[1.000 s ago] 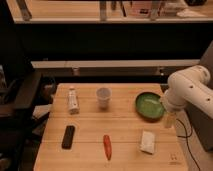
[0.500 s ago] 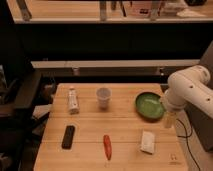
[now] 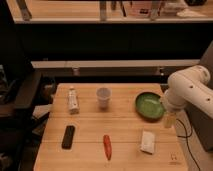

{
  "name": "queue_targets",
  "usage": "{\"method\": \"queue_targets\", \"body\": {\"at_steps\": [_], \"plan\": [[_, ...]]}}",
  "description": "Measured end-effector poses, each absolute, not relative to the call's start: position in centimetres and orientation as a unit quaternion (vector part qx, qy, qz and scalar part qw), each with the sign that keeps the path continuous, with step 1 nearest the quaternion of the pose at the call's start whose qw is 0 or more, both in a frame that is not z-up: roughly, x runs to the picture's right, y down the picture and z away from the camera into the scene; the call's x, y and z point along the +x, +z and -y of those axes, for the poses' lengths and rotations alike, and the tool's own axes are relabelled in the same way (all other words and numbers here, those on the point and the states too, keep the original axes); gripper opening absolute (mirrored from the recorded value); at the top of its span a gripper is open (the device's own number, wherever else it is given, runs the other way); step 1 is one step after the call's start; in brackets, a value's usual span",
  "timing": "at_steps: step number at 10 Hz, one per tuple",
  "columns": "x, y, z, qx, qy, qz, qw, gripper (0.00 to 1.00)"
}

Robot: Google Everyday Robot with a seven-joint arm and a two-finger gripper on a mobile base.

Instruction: Place the pepper in the ceramic cup

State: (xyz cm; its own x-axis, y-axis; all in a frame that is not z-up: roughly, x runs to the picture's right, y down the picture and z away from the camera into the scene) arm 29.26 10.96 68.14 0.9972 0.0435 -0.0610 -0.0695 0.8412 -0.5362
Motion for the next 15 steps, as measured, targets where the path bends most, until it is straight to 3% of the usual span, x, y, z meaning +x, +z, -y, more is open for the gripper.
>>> {"method": "queue_targets", "body": {"at_steps": [6, 15], "plan": [[28.8, 67.9, -11.2, -0.281, 0.019, -0.024, 0.959, 0.80], [21.5, 66.1, -13.4, -0.279, -0.088, -0.011, 0.956, 0.80]]}}
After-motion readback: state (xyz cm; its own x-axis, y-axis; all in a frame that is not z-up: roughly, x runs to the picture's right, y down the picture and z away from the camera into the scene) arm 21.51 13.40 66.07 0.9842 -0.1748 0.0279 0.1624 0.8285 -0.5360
